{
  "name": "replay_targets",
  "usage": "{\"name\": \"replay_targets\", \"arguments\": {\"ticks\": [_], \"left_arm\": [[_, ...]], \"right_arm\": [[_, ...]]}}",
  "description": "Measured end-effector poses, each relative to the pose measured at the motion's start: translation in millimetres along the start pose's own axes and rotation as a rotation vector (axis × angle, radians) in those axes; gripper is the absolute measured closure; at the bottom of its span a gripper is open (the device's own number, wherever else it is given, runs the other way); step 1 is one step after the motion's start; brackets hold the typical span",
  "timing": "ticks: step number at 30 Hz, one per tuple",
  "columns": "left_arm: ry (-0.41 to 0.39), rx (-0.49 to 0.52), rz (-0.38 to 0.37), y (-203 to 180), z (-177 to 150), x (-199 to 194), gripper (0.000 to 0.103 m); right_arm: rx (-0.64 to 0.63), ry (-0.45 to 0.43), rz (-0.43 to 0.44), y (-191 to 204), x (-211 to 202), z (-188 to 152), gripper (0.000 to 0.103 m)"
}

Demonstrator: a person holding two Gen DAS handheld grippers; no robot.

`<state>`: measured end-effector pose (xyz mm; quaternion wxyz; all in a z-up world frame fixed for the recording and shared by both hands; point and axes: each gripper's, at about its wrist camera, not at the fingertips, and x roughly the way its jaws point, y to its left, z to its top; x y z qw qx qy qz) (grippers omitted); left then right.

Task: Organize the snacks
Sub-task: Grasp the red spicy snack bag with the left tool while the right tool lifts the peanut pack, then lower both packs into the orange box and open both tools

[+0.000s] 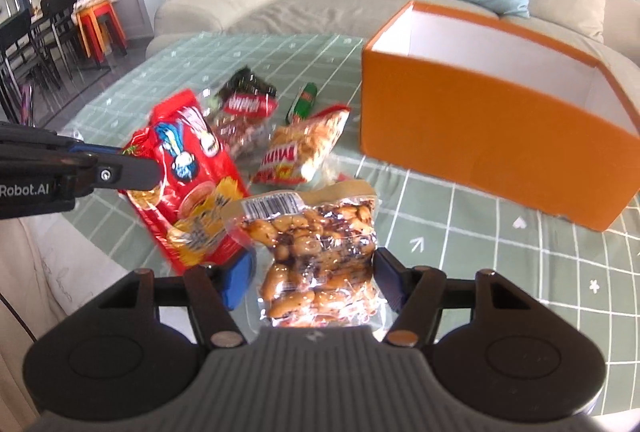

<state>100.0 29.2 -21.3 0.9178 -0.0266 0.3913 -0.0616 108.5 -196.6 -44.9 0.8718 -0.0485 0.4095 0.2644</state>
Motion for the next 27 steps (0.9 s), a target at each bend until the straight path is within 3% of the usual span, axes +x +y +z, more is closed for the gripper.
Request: {"name": "replay_targets", "arguments": {"ticks": [11, 15, 19, 27], "left_arm": [[-0.157, 0.122, -0.008, -25, 64, -22, 0.095], [-0.23, 0.159, -0.043, -43, 94, -23, 0.095], [-0.269, 0.178, -0.069, -62, 121, -8, 0.095], [-0.257, 0.153, -0.072, -83, 156, 46, 0.095]], "right_arm": [[0.085, -0.123, 0.002, -36, -44, 52, 0.042], [0.128, -0.174, -0.001, -60, -58, 80, 0.043], [0.169, -0.206, -0.008, -84, -61, 109, 0.043], [0.272, -0.19, -0.057, -135, -32, 152, 0.043]]}}
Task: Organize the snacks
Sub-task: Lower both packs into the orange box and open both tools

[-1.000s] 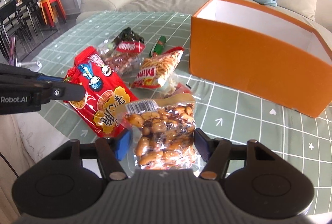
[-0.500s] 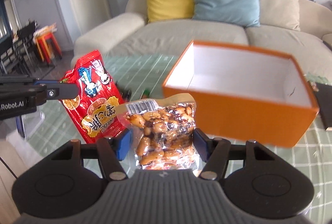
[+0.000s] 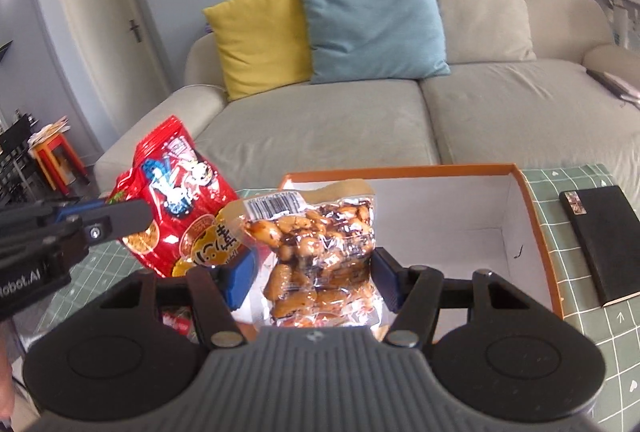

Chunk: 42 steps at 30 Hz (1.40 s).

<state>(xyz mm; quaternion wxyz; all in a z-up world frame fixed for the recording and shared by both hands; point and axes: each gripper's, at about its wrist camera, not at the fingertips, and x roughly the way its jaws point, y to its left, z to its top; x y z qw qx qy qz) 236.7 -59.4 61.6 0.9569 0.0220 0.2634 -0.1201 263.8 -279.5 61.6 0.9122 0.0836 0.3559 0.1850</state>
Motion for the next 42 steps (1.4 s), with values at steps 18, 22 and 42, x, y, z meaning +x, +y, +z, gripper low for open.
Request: {"name": "replay_targets", "arguments": {"ticks": [18, 22, 42], "left_arm": [[0.295, -0.112, -0.003, 23, -40, 92, 0.094], [0.312, -0.06, 0.03, 14, -42, 90, 0.093], [0.261, 0.033, 0.005, -11, -31, 56, 0.048]], "right_arm": [[0.001, 0.395, -0.143, -43, 135, -16, 0.049], [0.024, 0.438, -0.149, -45, 144, -24, 0.049], [-0.029, 0.372, -0.19, -31, 117, -4, 0.036]]}}
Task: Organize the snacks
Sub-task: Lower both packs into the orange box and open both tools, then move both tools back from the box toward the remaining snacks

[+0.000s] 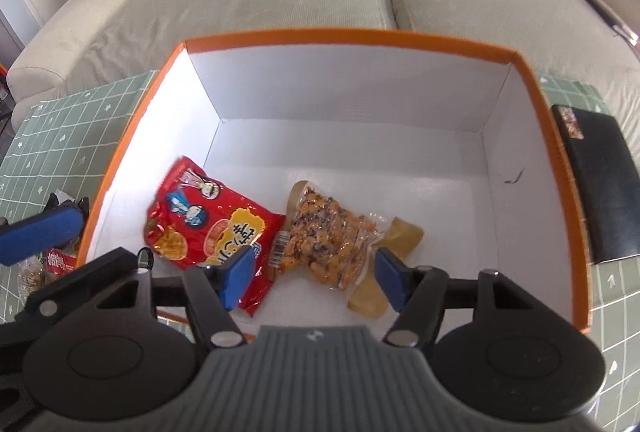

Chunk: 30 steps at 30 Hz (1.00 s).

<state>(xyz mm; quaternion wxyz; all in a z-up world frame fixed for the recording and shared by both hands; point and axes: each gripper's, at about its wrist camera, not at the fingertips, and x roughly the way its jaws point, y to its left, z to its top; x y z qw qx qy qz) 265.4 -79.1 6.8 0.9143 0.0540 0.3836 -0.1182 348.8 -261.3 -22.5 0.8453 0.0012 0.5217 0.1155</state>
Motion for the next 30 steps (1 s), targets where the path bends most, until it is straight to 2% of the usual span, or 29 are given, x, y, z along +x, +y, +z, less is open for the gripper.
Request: {"name": "replay_targets", "arguments": {"ticks": [6, 9, 12, 16, 17, 20, 23, 25, 26, 27, 30], "left_arm": [[-0.023, -0.018, -0.033, -2, -9, -15, 0.048], [0.02, -0.011, -0.037, -3, -14, -7, 0.049], [0.096, -0.018, -0.04, -3, -22, 6, 0.066], [0.159, -0.098, -0.084, 8, -35, 17, 0.079], [0.158, -0.113, -0.085, 10, -37, 16, 0.079], [0.076, -0.143, -0.126, 16, -41, 2, 0.079], [-0.021, -0.197, -0.135, 26, -32, -15, 0.076], [-0.061, -0.243, -0.132, 35, -23, -22, 0.062], [-0.079, -0.26, -0.122, 40, -18, -23, 0.059], [-0.086, -0.265, -0.105, 43, -14, -23, 0.054], [-0.048, -0.256, -0.034, 47, -4, -12, 0.052]], "right_arm": [[-0.008, -0.062, -0.045, -13, -27, -16, 0.036], [-0.02, -0.067, -0.071, -19, -31, -24, 0.036], [-0.015, -0.077, -0.083, -28, -34, -30, 0.036], [0.008, -0.072, -0.084, -35, -37, -34, 0.036], [0.008, -0.072, -0.09, -36, -38, -35, 0.037], [0.002, -0.069, -0.107, -38, -41, -37, 0.037], [0.004, -0.071, -0.102, -41, -46, -36, 0.037], [0.0, -0.072, -0.103, -41, -48, -36, 0.038], [-0.008, -0.068, -0.104, -40, -50, -36, 0.039], [-0.014, -0.075, -0.106, -40, -53, -36, 0.043], [-0.04, -0.125, -0.106, -42, -65, -34, 0.044]]}}
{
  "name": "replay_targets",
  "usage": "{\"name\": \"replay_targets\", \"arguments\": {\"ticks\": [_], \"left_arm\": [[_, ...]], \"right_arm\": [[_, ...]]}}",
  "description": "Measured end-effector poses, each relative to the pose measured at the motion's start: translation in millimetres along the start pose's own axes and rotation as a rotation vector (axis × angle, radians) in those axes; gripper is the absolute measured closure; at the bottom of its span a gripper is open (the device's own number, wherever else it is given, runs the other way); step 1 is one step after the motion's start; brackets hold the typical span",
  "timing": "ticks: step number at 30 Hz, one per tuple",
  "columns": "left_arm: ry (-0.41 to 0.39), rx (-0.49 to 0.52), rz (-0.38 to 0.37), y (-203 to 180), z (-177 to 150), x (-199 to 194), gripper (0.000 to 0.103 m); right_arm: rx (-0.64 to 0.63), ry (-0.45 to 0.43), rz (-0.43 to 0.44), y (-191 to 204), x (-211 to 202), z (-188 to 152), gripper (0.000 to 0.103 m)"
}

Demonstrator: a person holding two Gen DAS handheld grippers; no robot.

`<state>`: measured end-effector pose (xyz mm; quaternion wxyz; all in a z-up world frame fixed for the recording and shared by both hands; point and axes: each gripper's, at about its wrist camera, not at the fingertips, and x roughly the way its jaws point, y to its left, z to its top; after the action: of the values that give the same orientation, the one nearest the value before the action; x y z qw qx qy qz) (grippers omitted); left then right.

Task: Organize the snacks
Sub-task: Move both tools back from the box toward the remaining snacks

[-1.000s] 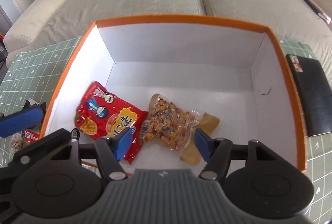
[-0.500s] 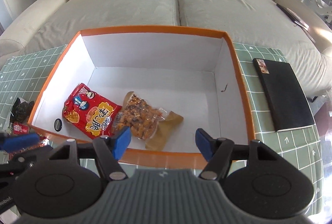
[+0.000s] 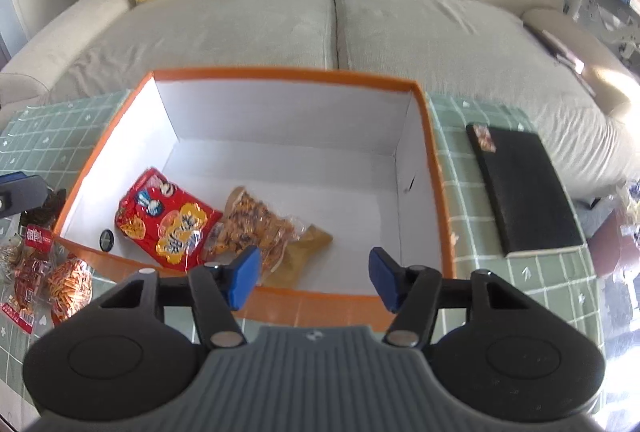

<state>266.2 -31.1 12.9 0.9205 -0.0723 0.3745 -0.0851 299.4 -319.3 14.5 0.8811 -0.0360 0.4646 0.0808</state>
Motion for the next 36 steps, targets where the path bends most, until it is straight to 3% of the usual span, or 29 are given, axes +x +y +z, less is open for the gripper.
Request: {"name": "replay_targets", "arguments": {"ticks": [6, 9, 11, 13, 15, 17, 19, 22, 36], "left_arm": [[0.107, -0.017, 0.047, 2, -3, 32, 0.052], [0.145, -0.024, 0.062, 5, -11, 39, 0.053], [0.164, -0.035, 0.067, 10, -21, 38, 0.059], [0.186, -0.039, 0.062, 11, -24, 42, 0.075], [0.175, -0.037, 0.059, 11, -25, 41, 0.082], [0.177, -0.028, 0.069, 11, -24, 40, 0.087], [0.194, -0.034, 0.055, 13, -22, 39, 0.097], [0.212, -0.038, 0.023, 15, -26, 35, 0.097], [0.238, -0.026, 0.011, -1, -76, -19, 0.097]], "right_arm": [[0.041, -0.046, -0.096, -41, -6, 12, 0.044], [0.082, -0.026, -0.131, -63, 3, 12, 0.044], [0.098, 0.003, -0.146, -74, 13, 8, 0.045], [0.126, 0.025, -0.148, -82, 22, 3, 0.056], [0.174, 0.057, -0.102, -89, 31, -5, 0.082], [0.211, 0.054, -0.058, -91, 32, -11, 0.093], [0.192, 0.041, -0.068, -86, 29, -15, 0.103], [0.144, 0.044, -0.138, -76, 22, -20, 0.103], [0.206, 0.058, -0.144, -79, -30, -86, 0.103]]}}
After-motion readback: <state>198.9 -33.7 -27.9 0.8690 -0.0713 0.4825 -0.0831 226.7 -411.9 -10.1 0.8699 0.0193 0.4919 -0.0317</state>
